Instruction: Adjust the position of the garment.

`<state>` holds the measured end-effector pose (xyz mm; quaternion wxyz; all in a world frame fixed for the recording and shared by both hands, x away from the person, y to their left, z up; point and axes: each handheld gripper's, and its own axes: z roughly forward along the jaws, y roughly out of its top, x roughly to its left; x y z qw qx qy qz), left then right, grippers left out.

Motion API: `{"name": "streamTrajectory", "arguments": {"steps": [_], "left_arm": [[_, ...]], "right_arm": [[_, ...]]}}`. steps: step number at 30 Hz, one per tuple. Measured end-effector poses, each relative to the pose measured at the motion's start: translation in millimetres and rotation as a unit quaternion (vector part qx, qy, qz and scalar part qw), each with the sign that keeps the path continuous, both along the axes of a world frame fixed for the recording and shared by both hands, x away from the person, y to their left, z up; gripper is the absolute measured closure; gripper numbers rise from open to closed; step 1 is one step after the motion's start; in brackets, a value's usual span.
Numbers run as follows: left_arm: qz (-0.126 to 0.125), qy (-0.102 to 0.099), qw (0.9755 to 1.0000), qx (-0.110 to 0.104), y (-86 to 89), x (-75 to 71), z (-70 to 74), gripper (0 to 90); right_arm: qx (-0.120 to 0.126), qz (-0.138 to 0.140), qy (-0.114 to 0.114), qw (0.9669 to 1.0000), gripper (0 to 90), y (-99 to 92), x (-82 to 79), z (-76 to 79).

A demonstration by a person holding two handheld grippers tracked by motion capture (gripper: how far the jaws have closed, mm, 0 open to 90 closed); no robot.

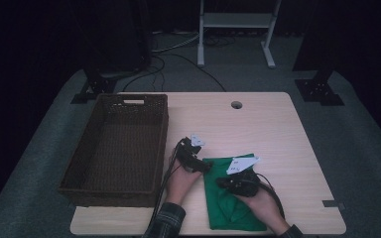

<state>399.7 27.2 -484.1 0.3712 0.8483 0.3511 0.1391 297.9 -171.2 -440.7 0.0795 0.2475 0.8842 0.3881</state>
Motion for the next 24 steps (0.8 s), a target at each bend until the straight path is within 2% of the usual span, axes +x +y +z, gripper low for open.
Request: {"name": "streamTrajectory", "arguments": {"steps": [12, 24], "left_arm": [[0.0, 0.0, 1.0, 0.0, 0.0, -0.1, 0.0, 0.2], [0.0, 0.0, 1.0, 0.0, 0.1, -0.1, 0.0, 0.2]], "right_arm": [[0.007, -0.01, -0.011, 0.9999, 86.2, -22.7, -15.4, 10.7], [0.01, -0.024, -0.009, 0.9996, 86.1, -46.6, -33.8, 9.3]]}}
